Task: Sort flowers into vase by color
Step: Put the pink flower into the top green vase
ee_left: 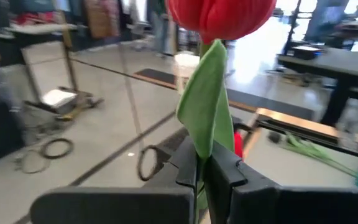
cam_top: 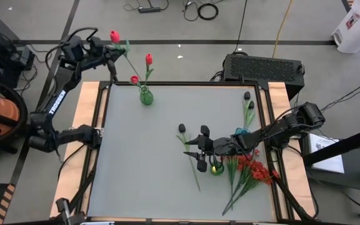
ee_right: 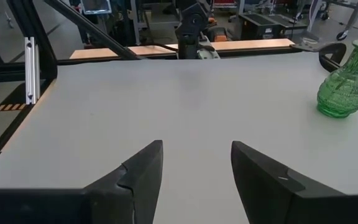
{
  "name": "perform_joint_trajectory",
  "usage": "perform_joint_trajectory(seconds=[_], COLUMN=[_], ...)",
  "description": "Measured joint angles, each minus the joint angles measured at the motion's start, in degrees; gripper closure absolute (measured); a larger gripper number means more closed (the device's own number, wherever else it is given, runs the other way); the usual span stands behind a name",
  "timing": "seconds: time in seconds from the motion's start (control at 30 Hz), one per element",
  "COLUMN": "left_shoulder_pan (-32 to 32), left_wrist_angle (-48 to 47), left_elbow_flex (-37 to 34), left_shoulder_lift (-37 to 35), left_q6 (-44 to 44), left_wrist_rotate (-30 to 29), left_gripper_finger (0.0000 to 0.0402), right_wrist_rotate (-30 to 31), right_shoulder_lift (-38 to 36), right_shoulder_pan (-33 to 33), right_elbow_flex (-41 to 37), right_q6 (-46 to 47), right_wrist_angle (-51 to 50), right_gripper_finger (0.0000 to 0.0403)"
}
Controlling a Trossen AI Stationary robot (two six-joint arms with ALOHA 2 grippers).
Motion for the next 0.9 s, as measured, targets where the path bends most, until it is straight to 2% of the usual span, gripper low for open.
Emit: perform_joint_trajectory(seconds=[0.2,0.4,0.9], left_shoulder_pan=[1.0,0.91,0.91], left_wrist_angle=[0.28,-1.35,-5.78], left_elbow_flex=[0.02,0.02,0.02], left_shoulder_lift=[0.37,0.35,0.35], left_q6=[2.34,0.62,-1.05], left_wrist_rotate=[3.57,7.82,6.61], left_gripper_finger=[0.0389,0.0389,0.0389], right_wrist_rotate=[0.0,0.26,0.24], right_shoulder_lift=[0.0,0.0,-0.02], right_shoulder_pan=[0.0,0.02,0.0], right_elbow_flex=[0.02,0.02,0.02], right_q6=[0.0,0.02,0.0], right_wrist_angle=[0.02,0.04,0.07], right_gripper_finger=[0.022,0.022,0.022])
